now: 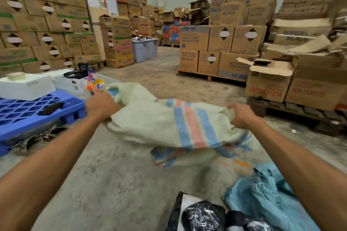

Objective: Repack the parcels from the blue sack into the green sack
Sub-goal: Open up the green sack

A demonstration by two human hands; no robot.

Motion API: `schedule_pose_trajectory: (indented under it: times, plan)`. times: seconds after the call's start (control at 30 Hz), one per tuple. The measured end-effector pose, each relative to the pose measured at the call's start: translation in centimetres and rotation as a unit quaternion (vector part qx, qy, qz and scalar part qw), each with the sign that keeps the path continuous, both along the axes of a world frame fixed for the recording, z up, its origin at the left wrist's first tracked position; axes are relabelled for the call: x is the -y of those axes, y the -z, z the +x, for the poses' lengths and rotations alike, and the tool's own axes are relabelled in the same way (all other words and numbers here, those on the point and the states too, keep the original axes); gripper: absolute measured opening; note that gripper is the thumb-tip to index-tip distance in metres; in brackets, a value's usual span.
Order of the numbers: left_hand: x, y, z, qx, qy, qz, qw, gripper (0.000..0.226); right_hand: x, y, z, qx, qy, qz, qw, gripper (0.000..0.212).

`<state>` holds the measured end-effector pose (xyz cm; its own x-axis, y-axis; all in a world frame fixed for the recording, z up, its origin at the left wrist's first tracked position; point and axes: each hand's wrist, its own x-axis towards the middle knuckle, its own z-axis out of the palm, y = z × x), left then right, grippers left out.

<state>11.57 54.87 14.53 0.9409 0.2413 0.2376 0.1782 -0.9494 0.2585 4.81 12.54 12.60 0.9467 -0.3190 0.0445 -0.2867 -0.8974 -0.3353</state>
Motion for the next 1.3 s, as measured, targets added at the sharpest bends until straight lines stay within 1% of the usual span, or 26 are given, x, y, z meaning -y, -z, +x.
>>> schedule_pose_trajectory:
  times: [0.07, 0.13, 0.17, 0.27, 0.37, 0.4, 0.47, 0.53, 0.6, 0.63, 0.67, 0.7, 0.73, 0.77, 0.8, 0.83, 0.87, 0.9, 0.93, 0.97, 1.03, 1.07, 1.13, 1.17, 1.23, 1.3]
  plan:
    - [-2.4, 1.1, 0.1, 0.039, -0.034, 0.05, 0.997, 0.034, 1.9, 0.9, -0.6, 0.035, 0.062, 0.011, 0.997, 0.052]
    - [-3.5, 2.2, 0.3, 0.015, -0.05, 0.054, 0.997, 0.035, 2.3, 1.5, -0.7, 0.051, 0.09, 0.023, 0.994, 0.053]
    - [-3.6, 2.6, 0.4, -0.002, -0.053, 0.031, 0.998, 0.036, 2.0, 1.9, -0.6, 0.056, 0.087, 0.024, 0.994, 0.053]
    - [-4.0, 3.1, 0.5, -0.02, -0.067, -0.097, 0.993, 0.042, 0.6, 3.4, -0.1, 0.104, 0.066, 0.039, 0.992, 0.059]
    - [-4.0, 4.3, 0.2, -0.027, -0.026, -0.178, 0.983, 0.051, 0.3, 5.0, 0.6, 0.159, 0.066, 0.058, 0.983, 0.06]
    - [-3.9, 5.2, 0.0, -0.047, -0.014, -0.194, 0.98, 0.055, 0.3, 5.7, 0.7, 0.155, 0.07, 0.054, 0.984, 0.06]
    - [-3.6, 7.4, -0.1, -0.124, -0.01, -0.206, 0.971, 0.065, 0.2, 7.5, 1.1, 0.095, 0.073, 0.043, 0.992, 0.064]
    - [-3.6, 10.6, 0.5, -0.224, -0.021, -0.245, 0.943, 0.076, 0.0, 9.9, 1.6, -0.006, 0.058, 0.045, 0.997, 0.08]
    - [-3.3, 13.8, 1.5, -0.294, -0.008, -0.344, 0.892, 0.087, -0.2, 12.3, 2.3, -0.092, 0.035, 0.037, 0.994, 0.094]
    - [-3.0, 15.1, 1.9, -0.307, -0.015, -0.406, 0.861, 0.096, -0.6, 13.4, 2.5, -0.108, 0.025, 0.006, 0.994, 0.093]
    - [-2.4, 16.2, 2.3, -0.303, -0.035, -0.45, 0.839, 0.107, -1.2, 14.5, 2.7, -0.098, 0.014, -0.044, 0.994, 0.086]
    - [-1.5, 17.0, 2.8, -0.276, -0.058, -0.455, 0.845, 0.116, -1.9, 15.4, 3.0, -0.057, -0.005, -0.1, 0.993, 0.076]
    - [-0.5, 17.5, 3.2, -0.233, -0.07, -0.399, 0.884, 0.119, -2.8, 15.9, 3.2, 0.002, -0.035, -0.128, 0.991, 0.064]
    - [0.7, 17.5, 3.4, -0.168, -0.063, -0.29, 0.94, 0.112, -3.9, 16.2, 3.7, 0.053, -0.075, -0.113, 0.989, 0.051]
    - [2.0, 17.5, 3.6, -0.063, -0.029, -0.162, 0.984, 0.095, -5.1, 16.9, 4.4, 0.079, -0.12, -0.077, 0.987, 0.038]
    - [3.0, 17.1, 3.6, 0.059, 0.046, -0.051, 0.996, 0.069, -6.6, 16.7, 4.5, 0.073, -0.159, -0.038, 0.984, 0.025]
    - [4.2, 16.7, 3.2, 0.137, 0.145, 0.002, 0.98, 0.041, -7.9, 17.3, 5.1, 0.037, -0.198, -0.017, 0.979, 0.011]
    - [5.6, 16.5, 2.7, 0.14, 0.245, 0.01, 0.959, 0.021, -9.2, 18.0, 5.9, -0.018, -0.231, -0.01, 0.973, 0.009]
    - [7.1, 16.8, 2.0, 0.093, 0.327, -0.003, 0.94, 0.014, -10.3, 18.8, 6.6, -0.074, -0.258, -0.004, 0.963, 0.015]
    - [8.5, 18.0, 1.3, 0.012, 0.378, -0.011, 0.926, 0.016, -11.3, 19.8, 7.4, -0.129, -0.276, -0.008, 0.952, 0.016]
    - [10.7, 21.5, 0.6, -0.092, 0.438, 0.024, 0.894, 0.035, -12.2, 21.8, 9.0, -0.162, -0.292, -0.034, 0.942, 0.02]
    - [11.2, 23.8, 0.7, -0.156, 0.437, 0.053, 0.884, 0.05, -12.4, 23.0, 9.8, -0.164, -0.29, -0.049, 0.941, 0.023]
    - [11.6, 27.0, 1.2, -0.301, 0.382, 0.055, 0.872, 0.068, -12.5, 23.9, 11.4, -0.2, -0.271, -0.077, 0.938, 0.028]
    - [11.7, 27.9, 1.2, -0.348, 0.372, 0.049, 0.859, 0.068, -12.2, 24.0, 12.2, -0.213, -0.258, -0.078, 0.939, 0.031]
    - [11.9, 28.7, 0.8, -0.399, 0.397, 0.065, 0.824, 0.057, -11.7, 24.4, 14.5, -0.21, -0.23, -0.026, 0.95, 0.041]
    - [11.8, 29.0, -0.4, -0.445, 0.436, 0.095, 0.776, 0.05, -10.7, 23.8, 16.9, -0.141, -0.203, 0.009, 0.969, 0.074]
